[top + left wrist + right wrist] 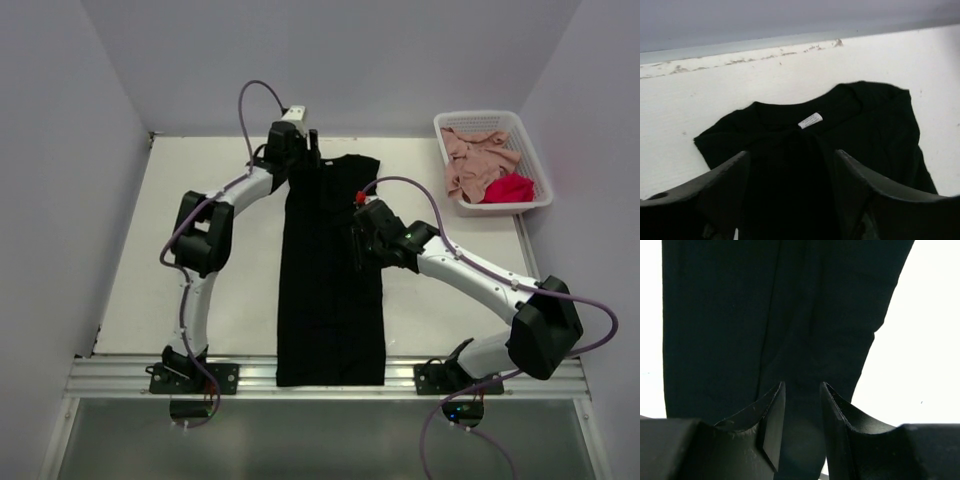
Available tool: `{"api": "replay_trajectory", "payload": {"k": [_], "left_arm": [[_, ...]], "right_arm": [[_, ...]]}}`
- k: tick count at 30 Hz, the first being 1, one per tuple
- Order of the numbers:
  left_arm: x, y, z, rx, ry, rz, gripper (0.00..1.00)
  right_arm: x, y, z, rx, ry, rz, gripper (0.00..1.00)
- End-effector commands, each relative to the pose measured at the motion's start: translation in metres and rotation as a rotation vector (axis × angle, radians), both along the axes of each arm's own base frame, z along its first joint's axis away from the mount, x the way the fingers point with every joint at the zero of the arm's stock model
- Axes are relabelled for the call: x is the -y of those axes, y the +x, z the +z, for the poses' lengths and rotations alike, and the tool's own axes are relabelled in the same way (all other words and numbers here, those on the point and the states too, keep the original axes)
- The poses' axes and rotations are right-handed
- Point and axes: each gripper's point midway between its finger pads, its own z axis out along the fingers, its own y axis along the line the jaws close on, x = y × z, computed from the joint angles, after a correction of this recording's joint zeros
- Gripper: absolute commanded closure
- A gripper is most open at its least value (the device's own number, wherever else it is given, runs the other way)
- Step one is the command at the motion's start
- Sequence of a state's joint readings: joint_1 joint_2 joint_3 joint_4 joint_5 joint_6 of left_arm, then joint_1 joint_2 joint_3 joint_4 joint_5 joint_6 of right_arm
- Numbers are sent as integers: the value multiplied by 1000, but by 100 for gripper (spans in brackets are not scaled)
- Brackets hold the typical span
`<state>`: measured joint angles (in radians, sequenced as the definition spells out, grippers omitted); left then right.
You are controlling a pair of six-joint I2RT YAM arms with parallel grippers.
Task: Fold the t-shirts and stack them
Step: Rotate the tshirt 90 degrees
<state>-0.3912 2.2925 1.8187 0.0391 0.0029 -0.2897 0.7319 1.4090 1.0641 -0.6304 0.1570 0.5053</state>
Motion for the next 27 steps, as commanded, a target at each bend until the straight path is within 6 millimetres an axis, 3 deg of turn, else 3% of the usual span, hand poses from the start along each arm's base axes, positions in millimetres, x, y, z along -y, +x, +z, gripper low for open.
{"api": "replay_trajectory", "payload": {"k": [1, 2, 4, 5, 6, 9, 14, 16, 19, 20, 21, 22, 23, 24, 25, 27], "left_arm": [[-39, -6, 57, 118, -35, 104, 34], [-40, -8, 65, 157, -55, 102, 47], [-47, -24, 54, 136, -71, 107, 72], [-48, -25, 50, 125, -93, 111, 98], [-52, -26, 38, 91, -98, 111, 100], [-48, -29, 14, 6, -166, 63, 100], [-32, -37, 11, -22, -367, -58, 100], [-27, -44, -1, -67, -423, -114, 100], [-22, -52, -12, -105, -502, -162, 100], [-21, -53, -12, -108, -523, -165, 100], [-21, -57, -18, -126, -526, -168, 100], [-21, -59, -21, -134, -527, -170, 100], [-21, -60, -21, -135, -531, -173, 100], [-21, -63, -23, -142, -530, -176, 100], [-22, -64, -24, -145, -528, -174, 100], [-22, -69, -26, -152, -521, -177, 100]], "right_arm": [[-11, 9, 9, 28, 48, 0, 62], [-11, 9, 9, 28, 48, 1, 63], [-11, 8, 10, 30, 51, -2, 70], [-10, 7, 7, 26, 50, -6, 74], [-10, 6, 8, 25, 54, -4, 84], [-11, 7, 10, 29, 58, -3, 100], [-22, 27, 29, 81, 61, 12, 100], [-28, 39, 35, 102, 50, 21, 100], [-42, 67, 43, 123, 20, 35, 100], [-52, 82, 59, 154, 35, 36, 100], [-55, 93, 46, 134, -3, 45, 100], [-64, 106, 59, 155, 7, 48, 100], [-68, 114, 59, 153, -4, 53, 100], [-71, 124, 38, 119, -43, 60, 100], [-77, 135, 51, 140, -36, 60, 100], [-82, 148, 44, 132, -64, 71, 100]]}}
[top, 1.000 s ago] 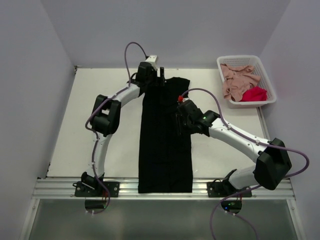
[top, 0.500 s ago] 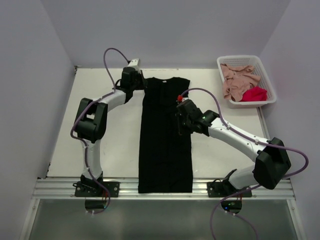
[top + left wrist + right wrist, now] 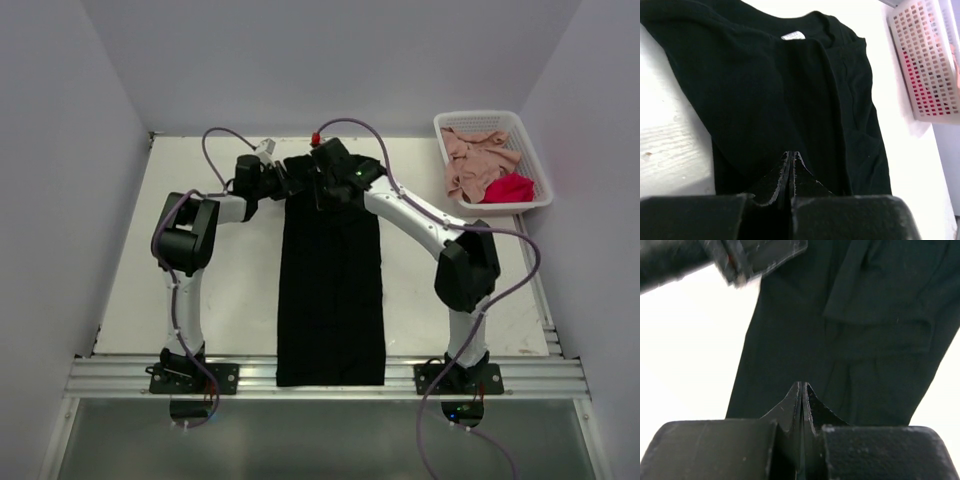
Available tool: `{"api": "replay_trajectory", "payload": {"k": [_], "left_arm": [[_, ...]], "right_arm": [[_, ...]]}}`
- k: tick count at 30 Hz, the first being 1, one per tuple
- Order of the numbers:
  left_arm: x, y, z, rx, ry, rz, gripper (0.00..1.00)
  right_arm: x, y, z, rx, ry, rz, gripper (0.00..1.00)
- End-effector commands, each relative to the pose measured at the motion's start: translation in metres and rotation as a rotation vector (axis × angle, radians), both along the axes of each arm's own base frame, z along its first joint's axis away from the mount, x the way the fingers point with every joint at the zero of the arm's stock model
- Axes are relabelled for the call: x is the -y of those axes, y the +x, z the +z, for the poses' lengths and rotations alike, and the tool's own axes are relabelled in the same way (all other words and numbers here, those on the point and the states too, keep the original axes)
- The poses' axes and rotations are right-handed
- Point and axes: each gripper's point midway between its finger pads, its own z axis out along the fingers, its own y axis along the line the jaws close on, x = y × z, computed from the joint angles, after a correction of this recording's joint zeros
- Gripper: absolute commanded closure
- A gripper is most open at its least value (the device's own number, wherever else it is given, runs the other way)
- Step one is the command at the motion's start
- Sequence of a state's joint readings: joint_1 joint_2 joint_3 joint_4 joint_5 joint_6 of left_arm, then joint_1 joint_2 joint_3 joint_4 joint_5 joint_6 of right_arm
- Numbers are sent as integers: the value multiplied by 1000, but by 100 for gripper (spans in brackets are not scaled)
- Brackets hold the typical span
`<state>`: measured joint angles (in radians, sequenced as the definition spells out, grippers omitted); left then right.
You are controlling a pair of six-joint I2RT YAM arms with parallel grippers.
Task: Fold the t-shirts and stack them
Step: Rotate the tshirt 90 degrees
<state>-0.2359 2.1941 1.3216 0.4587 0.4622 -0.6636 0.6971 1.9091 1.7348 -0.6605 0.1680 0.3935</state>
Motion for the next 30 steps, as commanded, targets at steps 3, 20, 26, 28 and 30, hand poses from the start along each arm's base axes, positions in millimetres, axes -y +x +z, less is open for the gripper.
{"api": "replay_trajectory", "payload": {"k": [3, 20, 26, 28, 30], "left_arm": [[4, -5, 21, 67, -47, -46, 100], [-14, -12, -30, -69, 84, 14, 100], [-18, -14, -46, -111, 117, 27, 100], [-18, -14, -46, -111, 117, 27, 100], [-18, -15, -48, -117, 116, 28, 100]], "right_arm": [[-1, 39, -25, -28, -139, 16, 100], [-13, 98, -69, -65, -104, 33, 100], [-12, 106, -72, -66, -91, 40, 52], [-11, 107, -76, -73, -97, 38, 47], [-10, 107, -80, -82, -99, 39, 46]]}}
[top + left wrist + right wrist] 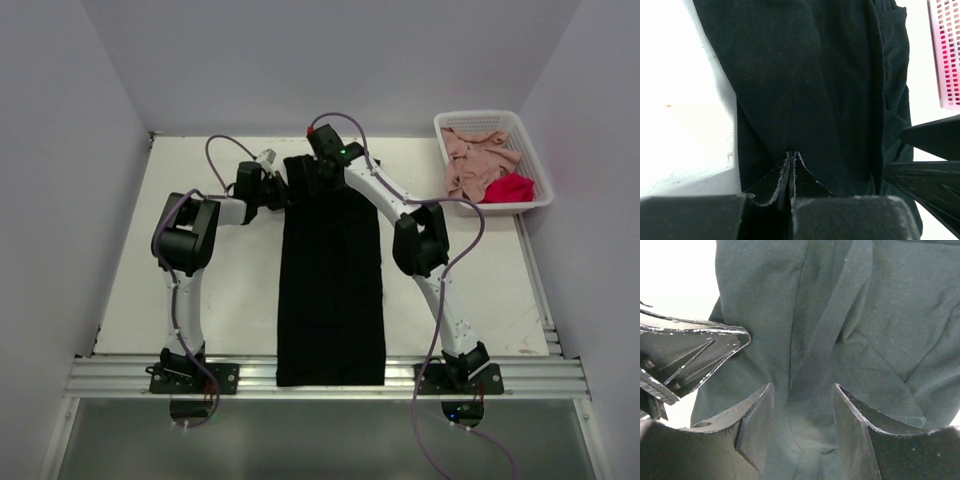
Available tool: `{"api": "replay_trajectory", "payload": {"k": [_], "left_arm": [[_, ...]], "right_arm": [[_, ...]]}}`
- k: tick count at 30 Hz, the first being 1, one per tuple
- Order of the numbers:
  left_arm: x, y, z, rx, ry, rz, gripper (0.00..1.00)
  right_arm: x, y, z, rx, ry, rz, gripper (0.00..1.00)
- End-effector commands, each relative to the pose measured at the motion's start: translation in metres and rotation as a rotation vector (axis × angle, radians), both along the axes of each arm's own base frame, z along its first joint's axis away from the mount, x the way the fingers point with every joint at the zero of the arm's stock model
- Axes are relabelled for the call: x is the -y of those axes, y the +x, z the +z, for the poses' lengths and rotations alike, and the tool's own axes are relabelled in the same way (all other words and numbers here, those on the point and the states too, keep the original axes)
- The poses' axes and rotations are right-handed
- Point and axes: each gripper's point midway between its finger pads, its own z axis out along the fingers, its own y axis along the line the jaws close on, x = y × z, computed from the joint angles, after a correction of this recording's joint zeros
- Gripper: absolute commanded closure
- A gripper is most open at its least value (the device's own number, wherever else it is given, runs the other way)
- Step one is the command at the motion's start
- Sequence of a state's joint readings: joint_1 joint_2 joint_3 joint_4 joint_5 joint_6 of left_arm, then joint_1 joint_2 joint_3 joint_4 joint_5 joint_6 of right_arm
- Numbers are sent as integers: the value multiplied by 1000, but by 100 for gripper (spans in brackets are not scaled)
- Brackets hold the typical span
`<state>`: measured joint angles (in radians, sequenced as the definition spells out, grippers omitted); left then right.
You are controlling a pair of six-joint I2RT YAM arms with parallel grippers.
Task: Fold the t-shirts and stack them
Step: Rotate the tshirt 90 degrees
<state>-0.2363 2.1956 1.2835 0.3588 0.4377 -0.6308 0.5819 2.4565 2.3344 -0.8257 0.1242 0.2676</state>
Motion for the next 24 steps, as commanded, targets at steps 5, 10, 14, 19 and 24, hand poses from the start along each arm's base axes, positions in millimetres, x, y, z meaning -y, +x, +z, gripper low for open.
{"api": "replay_trajectory", "payload": {"k": [5, 10, 14, 19, 24], "left_arm": [[-9, 8, -12, 0, 50, 20, 100], [-9, 8, -13, 0, 50, 20, 100], [-9, 7, -15, -5, 49, 19, 100], [-9, 6, -19, -12, 48, 19, 100], [-9, 5, -19, -14, 51, 17, 100]], "right_arm": [[-9, -2, -8, -32, 23, 33, 53], [-6, -6, -18, -57, 11, 25, 81], [1, -4, -11, -30, -14, 7, 100], [21, 9, 18, 70, -82, -58, 100], [53, 31, 45, 181, -183, -183, 100]]}}
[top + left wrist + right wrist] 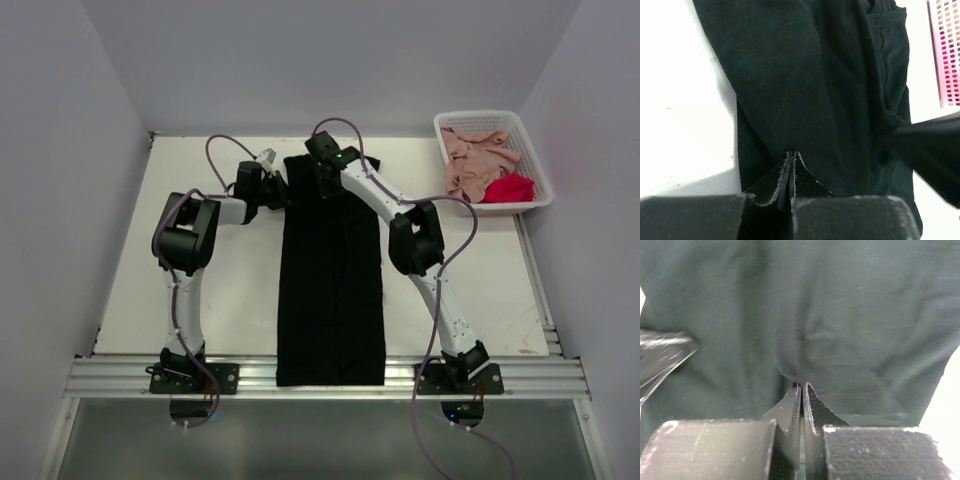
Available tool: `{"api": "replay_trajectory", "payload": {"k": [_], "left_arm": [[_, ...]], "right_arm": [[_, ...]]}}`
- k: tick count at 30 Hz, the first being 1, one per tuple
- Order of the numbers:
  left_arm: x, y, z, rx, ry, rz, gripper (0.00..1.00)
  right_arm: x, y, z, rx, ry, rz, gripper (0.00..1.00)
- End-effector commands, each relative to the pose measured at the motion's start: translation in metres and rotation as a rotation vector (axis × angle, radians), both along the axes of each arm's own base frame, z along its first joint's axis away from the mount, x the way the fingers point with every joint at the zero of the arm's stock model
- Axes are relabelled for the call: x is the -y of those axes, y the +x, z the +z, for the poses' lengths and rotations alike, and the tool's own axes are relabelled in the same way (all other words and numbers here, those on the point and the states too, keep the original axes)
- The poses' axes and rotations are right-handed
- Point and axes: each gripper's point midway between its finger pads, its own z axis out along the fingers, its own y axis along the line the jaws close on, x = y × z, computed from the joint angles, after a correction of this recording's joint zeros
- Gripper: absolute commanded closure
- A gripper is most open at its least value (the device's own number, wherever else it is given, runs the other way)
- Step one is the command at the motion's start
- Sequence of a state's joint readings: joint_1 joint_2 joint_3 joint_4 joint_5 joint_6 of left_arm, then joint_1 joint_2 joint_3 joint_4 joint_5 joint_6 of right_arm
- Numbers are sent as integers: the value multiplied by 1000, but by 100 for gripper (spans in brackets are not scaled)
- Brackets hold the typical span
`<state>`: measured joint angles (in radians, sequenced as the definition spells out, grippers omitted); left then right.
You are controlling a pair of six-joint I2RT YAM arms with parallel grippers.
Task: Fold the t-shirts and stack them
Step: Rotate the tshirt 90 degrees
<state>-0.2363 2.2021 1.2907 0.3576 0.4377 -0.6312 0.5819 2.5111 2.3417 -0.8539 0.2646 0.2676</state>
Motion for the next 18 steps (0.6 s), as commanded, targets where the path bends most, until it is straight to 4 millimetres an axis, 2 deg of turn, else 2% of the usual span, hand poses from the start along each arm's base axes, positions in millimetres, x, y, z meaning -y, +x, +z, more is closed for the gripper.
{"api": "replay_trajectory", "payload": {"k": [1, 2, 4, 7, 8, 10, 11, 18], "left_arm": [[-9, 4, -17, -11, 52, 18, 100], [-10, 4, -18, -13, 53, 21, 100], [-10, 3, -18, -14, 58, 17, 100], [-12, 3, -18, -16, 67, 16, 100], [-12, 3, -17, -17, 70, 20, 100], [-14, 4, -16, -16, 76, 20, 100], [-15, 4, -15, -15, 77, 21, 100], [-23, 5, -18, -28, 91, 29, 100]], "right_arm": [[34, 29, 72, 194, -71, -118, 100], [45, 35, 73, 215, -102, -151, 100], [55, 43, 71, 231, -116, -180, 100], [67, 58, 60, 239, -118, -203, 100], [72, 63, 48, 227, -125, -211, 100], [72, 73, 46, 244, -105, -214, 100], [75, 77, 36, 237, -112, -214, 100], [80, 112, 35, 339, -61, -240, 100]]}}
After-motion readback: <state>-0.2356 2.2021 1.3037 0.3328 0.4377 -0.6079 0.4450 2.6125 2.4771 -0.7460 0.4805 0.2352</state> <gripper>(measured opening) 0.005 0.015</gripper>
